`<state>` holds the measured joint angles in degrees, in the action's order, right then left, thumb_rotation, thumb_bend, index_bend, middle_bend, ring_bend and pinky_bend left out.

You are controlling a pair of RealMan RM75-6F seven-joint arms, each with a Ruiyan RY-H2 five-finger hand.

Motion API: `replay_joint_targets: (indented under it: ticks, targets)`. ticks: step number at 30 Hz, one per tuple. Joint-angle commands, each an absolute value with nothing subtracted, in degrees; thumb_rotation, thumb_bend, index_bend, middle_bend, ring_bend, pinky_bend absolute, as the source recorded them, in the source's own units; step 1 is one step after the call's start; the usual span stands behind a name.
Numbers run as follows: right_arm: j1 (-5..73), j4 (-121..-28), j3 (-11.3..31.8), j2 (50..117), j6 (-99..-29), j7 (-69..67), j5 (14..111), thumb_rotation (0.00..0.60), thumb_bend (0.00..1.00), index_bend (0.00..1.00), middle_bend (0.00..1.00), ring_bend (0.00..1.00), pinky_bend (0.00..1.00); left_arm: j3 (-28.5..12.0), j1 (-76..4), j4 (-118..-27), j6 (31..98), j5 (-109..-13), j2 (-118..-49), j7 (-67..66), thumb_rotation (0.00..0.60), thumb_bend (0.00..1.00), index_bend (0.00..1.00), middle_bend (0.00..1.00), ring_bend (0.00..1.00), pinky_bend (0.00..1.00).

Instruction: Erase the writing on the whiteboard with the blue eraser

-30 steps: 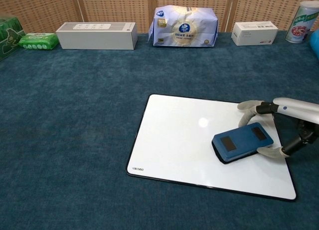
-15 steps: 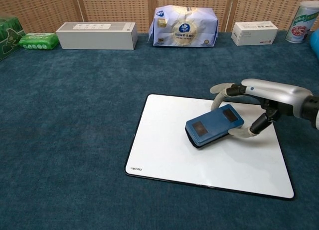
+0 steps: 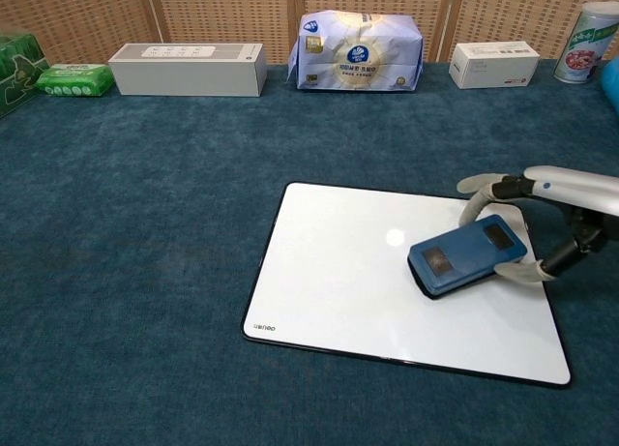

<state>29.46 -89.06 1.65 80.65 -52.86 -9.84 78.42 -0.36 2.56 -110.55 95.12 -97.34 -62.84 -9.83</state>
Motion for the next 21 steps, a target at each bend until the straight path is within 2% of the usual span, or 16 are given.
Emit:
replay_joint_targets:
  ticks: [1,11,21]
  targets:
    - [28.2,-89.7,0.5,80.1,-53.9,-9.9,78.6,0.600,0.33,0.62,0.08,0.00,0.00,-0.3,2.4,-110.5,94.7,-97.3,-63.0,-9.9,0.600,0.42,0.40,0.23,0.09,0.00]
    - [27.0,-89.1,-0.8,80.9,-54.1,-10.1,79.2,0.600,0.33,0.62,0.08,0.00,0.00,-0.5,1.8,-110.9,94.1,-97.3,-63.1,-10.4,0.600,0.42,0.40,0.23,0.09,0.00]
    - [29.4,-87.1,1.0,83.4,-51.8,-10.9,79.7,0.600,0.33,0.62,0.08,0.00,0.00,-0.2,2.7,-110.8,95.6,-97.3,-62.6,-10.1,0.600,0.42,0.40,0.23,0.09,0.00]
